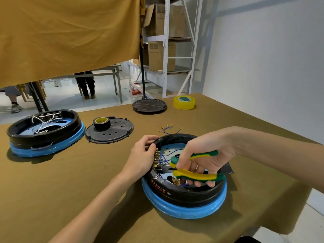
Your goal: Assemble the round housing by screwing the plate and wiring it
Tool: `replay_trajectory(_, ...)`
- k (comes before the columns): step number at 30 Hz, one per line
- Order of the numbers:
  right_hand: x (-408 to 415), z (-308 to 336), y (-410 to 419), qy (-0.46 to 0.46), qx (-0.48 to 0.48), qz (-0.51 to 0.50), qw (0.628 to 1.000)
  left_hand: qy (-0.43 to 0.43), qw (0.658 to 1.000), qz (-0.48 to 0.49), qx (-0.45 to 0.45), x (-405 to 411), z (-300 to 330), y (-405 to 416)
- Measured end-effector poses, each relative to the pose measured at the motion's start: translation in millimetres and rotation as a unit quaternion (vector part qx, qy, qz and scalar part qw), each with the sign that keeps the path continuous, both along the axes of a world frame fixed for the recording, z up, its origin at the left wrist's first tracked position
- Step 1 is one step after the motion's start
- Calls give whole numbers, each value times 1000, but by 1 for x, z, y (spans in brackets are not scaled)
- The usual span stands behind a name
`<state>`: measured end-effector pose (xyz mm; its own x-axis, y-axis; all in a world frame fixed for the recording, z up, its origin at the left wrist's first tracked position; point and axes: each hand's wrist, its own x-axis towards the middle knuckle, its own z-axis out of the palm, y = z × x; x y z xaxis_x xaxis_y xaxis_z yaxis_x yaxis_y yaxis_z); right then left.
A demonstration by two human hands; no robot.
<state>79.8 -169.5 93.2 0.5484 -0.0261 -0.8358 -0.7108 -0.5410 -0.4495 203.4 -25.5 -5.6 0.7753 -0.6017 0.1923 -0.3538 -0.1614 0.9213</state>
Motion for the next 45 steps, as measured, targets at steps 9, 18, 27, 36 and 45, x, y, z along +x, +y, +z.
replay_trajectory(9,2,-6,2,-46,-43,-16,998,-7,1000,7,-4,-1,0,-1)
replay_trajectory(18,3,3,-2,-4,-25,1,1000,-30,999,5,16,-4,-3,-1)
replay_trajectory(27,4,2,-4,-5,-35,15,999,-35,999,5,20,-5,-3,-1)
replay_trajectory(36,-3,25,-20,-52,-60,80,994,-20,1000,5,21,-6,2,1)
replay_trajectory(45,-29,0,-86,-375,-227,-111,892,2,1000,12,-10,-5,0,2)
